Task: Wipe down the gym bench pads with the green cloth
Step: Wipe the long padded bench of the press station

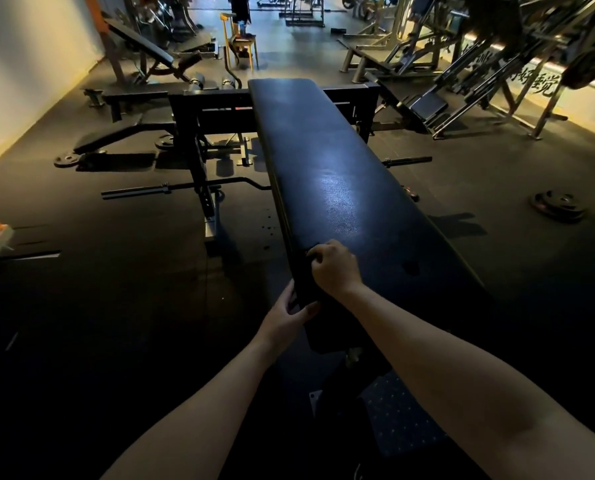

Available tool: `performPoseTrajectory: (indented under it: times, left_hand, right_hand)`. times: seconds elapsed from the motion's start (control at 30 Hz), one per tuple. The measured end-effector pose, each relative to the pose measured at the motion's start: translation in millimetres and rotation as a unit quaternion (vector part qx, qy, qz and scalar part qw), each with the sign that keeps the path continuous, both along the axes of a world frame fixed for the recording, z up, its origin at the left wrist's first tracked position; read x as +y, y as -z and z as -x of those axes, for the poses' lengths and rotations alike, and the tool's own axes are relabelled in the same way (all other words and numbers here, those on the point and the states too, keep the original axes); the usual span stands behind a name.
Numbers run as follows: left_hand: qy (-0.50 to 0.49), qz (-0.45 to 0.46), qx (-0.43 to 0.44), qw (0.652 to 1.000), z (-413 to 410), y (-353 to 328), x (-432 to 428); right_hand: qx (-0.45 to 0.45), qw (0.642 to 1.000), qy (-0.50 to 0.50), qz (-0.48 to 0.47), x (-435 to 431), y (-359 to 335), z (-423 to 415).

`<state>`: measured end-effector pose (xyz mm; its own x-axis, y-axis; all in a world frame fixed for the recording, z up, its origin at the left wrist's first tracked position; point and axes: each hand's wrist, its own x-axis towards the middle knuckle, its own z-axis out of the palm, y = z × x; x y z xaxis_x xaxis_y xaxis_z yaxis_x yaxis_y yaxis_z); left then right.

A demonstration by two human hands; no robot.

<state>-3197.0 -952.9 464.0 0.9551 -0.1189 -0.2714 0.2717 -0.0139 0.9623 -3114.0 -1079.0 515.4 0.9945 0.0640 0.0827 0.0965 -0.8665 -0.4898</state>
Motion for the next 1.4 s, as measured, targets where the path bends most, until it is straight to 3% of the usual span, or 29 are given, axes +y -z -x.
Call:
performPoseTrajectory:
  times: [0.1, 0.2, 0.3, 0.5, 0.63, 0.7, 0.77, 0.93, 1.07, 1.27, 1.4]
  left_hand:
    - [-0.084, 0.078, 0.049, 0.992, 7, -1, 2]
    - [-0.177, 0.113, 0.040, 0.977, 11, -10, 2]
    - [-0.170, 0.117, 0.004, 0.978, 12, -19, 1]
    - [-0.175, 0.174, 0.023, 0.969, -10, -12, 3]
    - [-0.232, 0.118, 0.051, 0.964, -38, 8, 10]
    - [-0.289, 0.107, 0.044, 0.950, -46, -2, 14]
    - [-0.319, 0.113, 0.037, 0.940, -57, -8, 17]
    - [-0.196, 0.054, 0.029, 0.979, -73, 14, -12]
    - [-0.189, -0.047, 0.036, 0.980, -40, -6, -31]
    - [-0.222, -0.066, -0.009, 0.973, 4, -8, -40]
    - [-0.191, -0.098, -0.068, 0.974, 44, -11, -41]
  right_hand:
    - [-0.003, 0.999, -0.050, 0.000, 14, -2, 18]
    - [0.000, 0.992, -0.124, 0.031, 23, 0, 35]
    - [0.004, 0.982, -0.185, 0.041, 29, 4, 44]
    - [0.060, 0.948, -0.246, -0.193, 17, 3, 50]
    - [-0.016, 0.966, -0.188, -0.174, -12, 0, 57]
    - [-0.085, 0.987, -0.094, -0.099, -32, 9, 55]
    - [-0.098, 0.995, -0.020, -0.024, -46, 21, 58]
    - [-0.100, 0.995, -0.016, 0.003, -48, 42, 70]
    - [-0.104, 0.995, -0.006, -0.010, -46, 44, 71]
    - [-0.120, 0.993, 0.012, -0.004, -41, 43, 74]
    - [-0.136, 0.991, 0.012, 0.002, -40, 43, 77]
